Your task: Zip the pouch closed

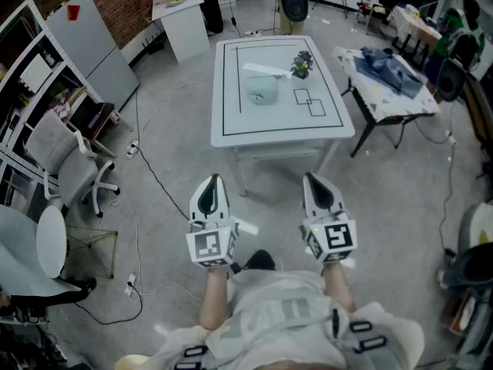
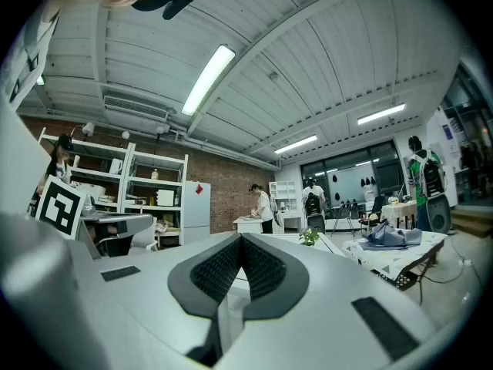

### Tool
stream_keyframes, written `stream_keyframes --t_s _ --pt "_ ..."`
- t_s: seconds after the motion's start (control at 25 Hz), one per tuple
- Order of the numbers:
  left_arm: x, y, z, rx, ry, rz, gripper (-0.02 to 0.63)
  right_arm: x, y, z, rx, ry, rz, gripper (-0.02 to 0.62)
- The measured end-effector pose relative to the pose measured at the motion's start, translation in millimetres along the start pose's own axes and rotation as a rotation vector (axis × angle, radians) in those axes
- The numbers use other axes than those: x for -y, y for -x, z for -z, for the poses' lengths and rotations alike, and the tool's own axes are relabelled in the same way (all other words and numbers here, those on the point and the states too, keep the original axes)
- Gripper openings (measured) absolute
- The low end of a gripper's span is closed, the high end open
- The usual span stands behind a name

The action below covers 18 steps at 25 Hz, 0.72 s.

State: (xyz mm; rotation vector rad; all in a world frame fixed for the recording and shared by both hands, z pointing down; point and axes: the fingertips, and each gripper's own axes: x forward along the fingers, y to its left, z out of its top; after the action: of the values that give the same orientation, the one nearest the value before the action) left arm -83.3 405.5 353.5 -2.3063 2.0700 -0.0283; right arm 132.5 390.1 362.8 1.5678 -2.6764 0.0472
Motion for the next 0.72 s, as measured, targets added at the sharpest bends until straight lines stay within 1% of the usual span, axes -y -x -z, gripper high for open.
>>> stream_keyframes --t_s 0.12,0.24,0.32,0.44,0.56,0.72 --pt "0.6 -5.4 -4.4 0.028 0.007 0.009 0.006 0.1 -3.7 1.5 -0.002 0.008 -0.005 0.008" --pt "-0.9 -10.4 -10.5 0.047 -0.002 0.011 0.006 6.8 -5.1 -6.4 0.011 0.009 0.016 0.008" --pt "-1.5 -11.2 -14.9 0.052 -0.008 0.013 0.006 11.2 -4.5 -13.8 0.024 -0.016 0.032 0.008" --pt "-1.1 -9.6 -16.3 0.046 0.004 0.022 0.006 13.9 -3.0 -20.8 0.046 -0.081 0.031 0.008" --pt "-0.5 -15.6 -10.9 0.032 0.017 0.029 0.006 16.5 -6.7 -12.6 0.054 -0.116 0.019 0.008" --pt "5.9 -32.3 -3.0 0.015 0.030 0.050 0.006 17.2 -17.9 1.8 0.006 -0.124 0.011 0.008"
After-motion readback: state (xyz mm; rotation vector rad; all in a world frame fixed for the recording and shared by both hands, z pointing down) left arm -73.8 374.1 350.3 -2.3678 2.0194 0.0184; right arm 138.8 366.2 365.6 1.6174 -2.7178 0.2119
